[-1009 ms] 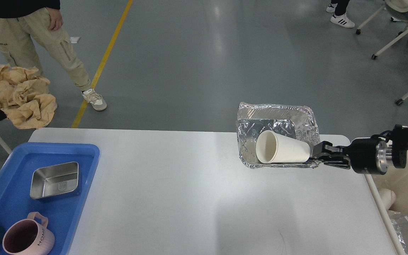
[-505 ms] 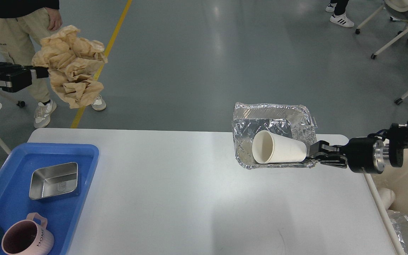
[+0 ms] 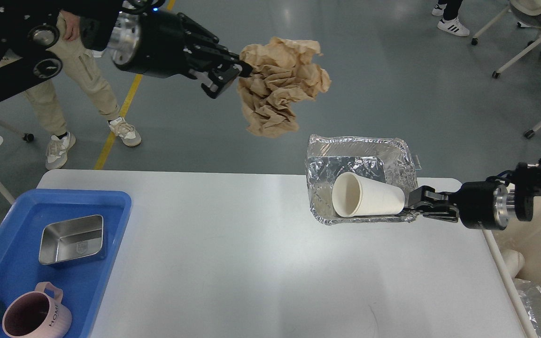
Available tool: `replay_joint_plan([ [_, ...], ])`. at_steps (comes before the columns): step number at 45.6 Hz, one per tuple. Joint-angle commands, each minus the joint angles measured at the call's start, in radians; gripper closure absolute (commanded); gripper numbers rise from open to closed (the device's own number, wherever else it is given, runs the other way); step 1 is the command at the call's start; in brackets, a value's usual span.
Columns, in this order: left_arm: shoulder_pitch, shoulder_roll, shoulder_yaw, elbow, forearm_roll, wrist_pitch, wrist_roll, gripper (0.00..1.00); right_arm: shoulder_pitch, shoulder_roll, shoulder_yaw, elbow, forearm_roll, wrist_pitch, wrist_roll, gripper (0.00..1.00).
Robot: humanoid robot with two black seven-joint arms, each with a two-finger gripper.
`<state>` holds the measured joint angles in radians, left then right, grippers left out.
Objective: Tidy desktop
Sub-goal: 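Carry the paper bag over the foil tray and release it there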
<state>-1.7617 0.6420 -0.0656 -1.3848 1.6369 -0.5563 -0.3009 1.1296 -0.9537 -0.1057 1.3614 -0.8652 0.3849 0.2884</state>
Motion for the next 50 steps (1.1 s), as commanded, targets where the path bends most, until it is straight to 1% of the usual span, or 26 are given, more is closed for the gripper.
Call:
replay_joint_plan([
  [1, -0.056, -0.171, 0.007, 0.105, 0.023, -0.007, 0.000, 0.92, 0.002, 0.001, 0.001, 0.007, 0.000, 0.000, 0.000, 1.00],
  [4, -0.064, -0.275, 0.009, 0.196, 0.050, -0.013, -0.001, 0.92, 0.003, 0.000, 0.009, 0.010, 0.000, 0.000, 0.000, 1.00],
  [8, -0.062, -0.378, 0.019, 0.280, 0.075, -0.013, -0.001, 0.92, 0.003, -0.005, 0.012, 0.021, 0.000, 0.000, 0.000, 1.00],
  [19, -0.061, -0.590, 0.087, 0.437, 0.083, 0.010, -0.001, 0.92, 0.003, -0.027, 0.012, 0.028, 0.000, 0.002, 0.003, 1.00],
  [28, -0.058, -0.682, 0.087, 0.495, 0.083, 0.016, -0.001, 0.92, 0.003, -0.042, 0.012, 0.051, 0.000, 0.000, 0.003, 1.00],
  [38, -0.050, -0.717, 0.095, 0.527, 0.083, 0.021, 0.002, 0.90, 0.003, -0.060, 0.012, 0.064, 0.000, 0.000, 0.003, 1.00],
  [41, -0.041, -0.719, 0.101, 0.527, 0.083, 0.026, 0.009, 0.85, 0.003, -0.063, 0.012, 0.067, 0.000, 0.000, 0.003, 1.00],
  [46, -0.030, -0.719, 0.099, 0.527, 0.070, 0.029, 0.026, 0.70, 0.004, -0.066, 0.014, 0.067, 0.000, 0.000, 0.003, 1.00],
  [50, -0.027, -0.719, 0.095, 0.527, 0.069, 0.029, 0.029, 0.54, 0.006, -0.066, 0.014, 0.067, 0.000, 0.000, 0.003, 1.00],
])
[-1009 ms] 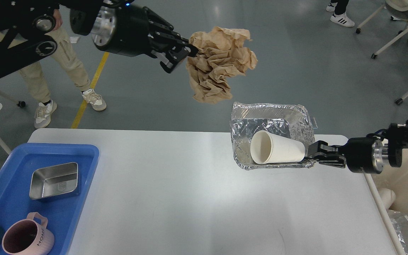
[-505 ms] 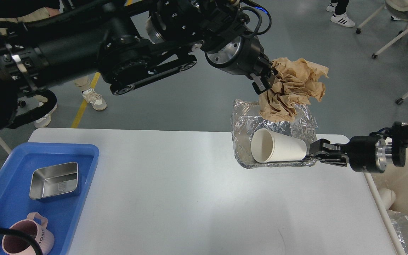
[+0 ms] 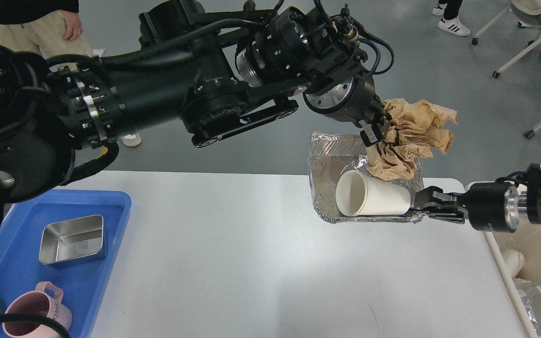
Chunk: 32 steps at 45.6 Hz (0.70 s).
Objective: Tidy desktop
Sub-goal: 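Carry the paper bag over the foil tray and release it there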
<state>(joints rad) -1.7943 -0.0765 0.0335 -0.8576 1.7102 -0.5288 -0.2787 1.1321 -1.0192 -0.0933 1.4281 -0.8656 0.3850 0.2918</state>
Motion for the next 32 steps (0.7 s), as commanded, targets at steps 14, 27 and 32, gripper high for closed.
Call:
replay_joint_plan([
  [14, 0.013, 0.001, -0.015, 0.000, -0.079, 0.027, 0.012, 0.09, 0.012, -0.004, 0.000, -0.009, -0.001, 0.000, 0.000, 1.00],
  [27, 0.010, 0.015, -0.023, -0.001, -0.155, 0.072, 0.012, 0.07, 0.001, -0.006, -0.002, -0.021, -0.001, -0.003, 0.000, 1.00],
  [32, 0.018, 0.038, -0.043, -0.003, -0.202, 0.107, 0.044, 0.07, -0.002, -0.009, -0.002, -0.021, 0.000, -0.005, 0.000, 1.00],
])
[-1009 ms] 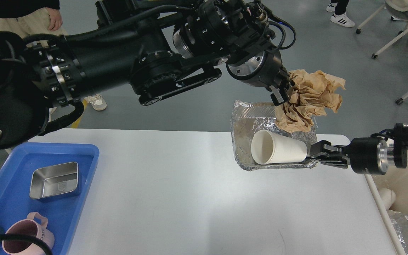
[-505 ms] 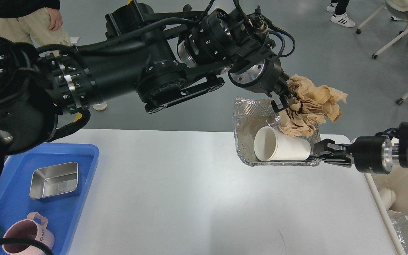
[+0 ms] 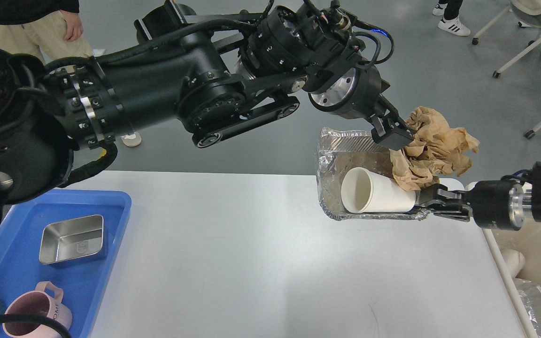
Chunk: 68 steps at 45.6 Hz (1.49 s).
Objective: Tidy desktop
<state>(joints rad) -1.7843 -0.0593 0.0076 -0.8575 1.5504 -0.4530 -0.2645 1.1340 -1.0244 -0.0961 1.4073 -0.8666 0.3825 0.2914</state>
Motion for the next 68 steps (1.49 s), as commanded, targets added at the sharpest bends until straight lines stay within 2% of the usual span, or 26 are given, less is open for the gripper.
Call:
replay_joint_plan([
  [1, 0.011, 0.036, -0.020, -0.008, -0.052, 0.034, 0.047, 0.07, -0.003, -0.005, 0.001, -0.001, 0.001, -0.004, 0.000, 1.00],
  [5, 0.054, 0.134, -0.032, -0.044, -0.091, 0.036, 0.140, 0.07, -0.005, -0.011, 0.003, -0.001, 0.001, -0.005, 0.000, 1.00],
  [8, 0.107, 0.223, -0.063, -0.096, -0.113, 0.036, 0.166, 0.06, -0.008, -0.014, 0.003, -0.001, 0.001, -0.007, -0.002, 1.00],
  [18, 0.347, 0.558, -0.230, -0.319, -0.116, 0.039, 0.168, 0.03, -0.019, -0.022, 0.001, -0.001, 0.003, -0.019, -0.002, 1.00],
  [23, 0.544, 0.709, -0.421, -0.423, -0.118, 0.057, 0.163, 0.03, -0.028, -0.022, 0.001, -0.001, 0.003, -0.031, -0.002, 1.00],
  [27, 0.748, 0.791, -0.631, -0.463, -0.122, 0.062, 0.156, 0.03, -0.033, -0.022, 0.001, -0.001, 0.003, -0.034, -0.002, 1.00],
  [35, 1.152, 0.794, -1.093, -0.474, -0.190, 0.062, 0.149, 0.03, -0.033, -0.016, 0.003, -0.001, 0.003, -0.039, -0.002, 1.00],
  [46, 1.483, 0.653, -1.482, -0.483, -0.288, 0.086, 0.153, 0.03, -0.033, -0.017, 0.003, -0.001, 0.003, -0.042, -0.003, 1.00],
  [58, 1.626, 0.549, -1.630, -0.471, -0.360, 0.106, 0.134, 0.03, -0.040, -0.022, -0.001, -0.001, 0.003, -0.048, -0.003, 1.00],
  [62, 1.642, 0.497, -1.683, -0.459, -0.522, 0.096, 0.122, 0.03, -0.048, -0.025, 0.002, -0.001, 0.004, -0.051, -0.003, 1.00],
  [68, 1.703, 0.486, -1.697, -0.436, -0.890, 0.083, 0.133, 0.03, -0.051, -0.051, 0.004, 0.001, 0.012, -0.053, -0.002, 1.00],
])
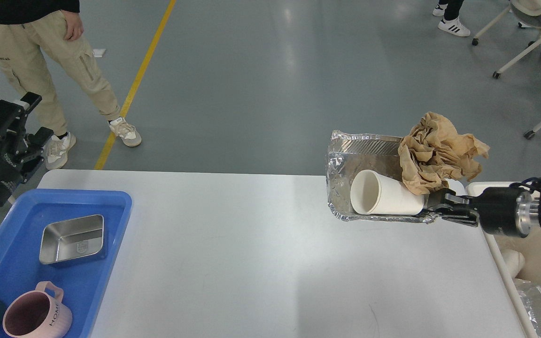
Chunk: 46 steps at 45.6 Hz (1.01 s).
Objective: Tidy desktop
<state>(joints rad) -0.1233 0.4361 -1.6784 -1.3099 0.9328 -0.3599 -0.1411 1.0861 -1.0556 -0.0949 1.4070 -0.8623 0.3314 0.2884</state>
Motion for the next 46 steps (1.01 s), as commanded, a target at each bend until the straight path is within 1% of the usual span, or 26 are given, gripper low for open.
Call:
replay_joint_plan([
  [1, 0.045, -0.007, -0.006, 0.020, -0.311, -0.011, 0.012, 0.03, -0.005, -0.021, 0.003, 0.001, 0.016, -0.002, 0.002, 1.00],
  [5, 0.069, -0.005, -0.006, 0.024, -0.402, -0.013, 0.031, 0.03, -0.006, -0.033, 0.003, 0.001, 0.046, -0.002, 0.003, 1.00],
  [11, 0.108, -0.016, -0.014, 0.024, -0.443, -0.010, 0.098, 0.03, -0.006, -0.066, 0.003, 0.009, 0.068, -0.003, 0.003, 1.00],
  [13, 0.117, -0.017, -0.014, 0.026, -0.472, -0.008, 0.113, 0.03, -0.009, -0.081, 0.003, 0.009, 0.081, -0.003, 0.005, 1.00],
  [20, 0.134, -0.022, -0.004, 0.032, -0.586, -0.001, 0.152, 0.03, -0.028, -0.135, 0.003, 0.007, 0.141, -0.005, 0.005, 1.00],
  [31, 0.132, -0.043, -0.001, 0.032, -0.624, -0.010, 0.176, 0.03, -0.080, -0.222, -0.002, 0.006, 0.273, -0.020, 0.005, 1.00],
  [42, 0.132, -0.045, 0.000, 0.034, -0.716, -0.024, 0.206, 0.03, -0.186, -0.254, -0.005, -0.005, 0.390, -0.080, 0.006, 1.00],
  [46, 0.128, -0.045, 0.000, 0.038, -0.721, -0.024, 0.210, 0.03, -0.210, -0.257, -0.008, -0.028, 0.434, -0.095, 0.006, 1.00],
])
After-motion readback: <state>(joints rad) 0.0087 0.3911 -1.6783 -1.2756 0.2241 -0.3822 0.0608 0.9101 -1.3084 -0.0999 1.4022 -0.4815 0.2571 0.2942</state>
